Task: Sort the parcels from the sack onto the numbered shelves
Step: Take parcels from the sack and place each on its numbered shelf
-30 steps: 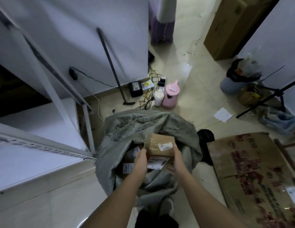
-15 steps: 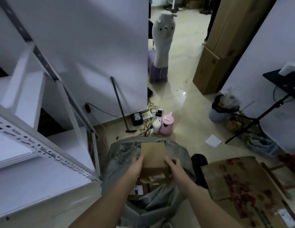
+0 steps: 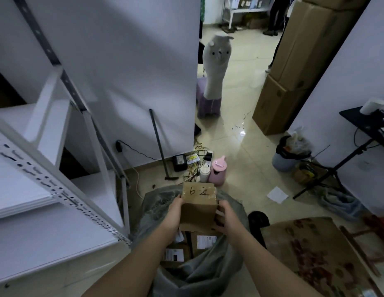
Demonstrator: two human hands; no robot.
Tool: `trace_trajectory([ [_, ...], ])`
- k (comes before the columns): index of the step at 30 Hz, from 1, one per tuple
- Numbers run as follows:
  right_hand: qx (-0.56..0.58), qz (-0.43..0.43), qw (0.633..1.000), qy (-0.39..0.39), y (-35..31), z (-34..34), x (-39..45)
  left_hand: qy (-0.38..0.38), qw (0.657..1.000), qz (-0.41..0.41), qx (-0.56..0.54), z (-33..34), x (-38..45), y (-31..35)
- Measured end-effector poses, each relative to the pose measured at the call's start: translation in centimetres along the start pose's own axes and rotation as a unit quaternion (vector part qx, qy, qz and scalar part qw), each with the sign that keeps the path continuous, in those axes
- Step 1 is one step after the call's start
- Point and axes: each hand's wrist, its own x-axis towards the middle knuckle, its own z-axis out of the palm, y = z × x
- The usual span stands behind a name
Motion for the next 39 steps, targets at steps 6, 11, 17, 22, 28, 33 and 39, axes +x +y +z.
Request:
trace_trajectory([
  [6,-0.027,-0.036,0.998,0.034,-0.7,0.5,0.0,0.02,1.0,0.018,0.003,0.8,-0.3,1.2],
  [11,-0.041,-0.107,0.99,0.077,-2.0,1.4,-0.8,0.023,0.999,0.034,-0.015,1.0,-0.5,2.0],
  [17,-0.069,-0.165,0.98,0.089,-2.5,2.4,-3.2,0.009,0.997,0.047,-0.062,0.9,-3.4,3.1],
  [22,-0.077,-0.192,0.976,0.072,-2.2,4.5,-5.6,0.02,0.994,0.074,-0.076,-0.9,-7.4,3.6],
  [28,-0.12,-0.233,0.965,0.01,-1.0,6.3,-10.1,0.059,0.987,0.147,-0.039,-3.1,-14.2,2.4],
  [33,-0.138,-0.266,0.953,-0.041,0.7,8.5,-14.3,0.121,0.976,0.178,-0.037,-4.9,-19.7,0.2],
  [39,-0.164,-0.277,0.94,-0.112,2.5,14.0,-19.1,0.216,0.953,0.197,-0.075,-10.4,-25.9,-0.6],
])
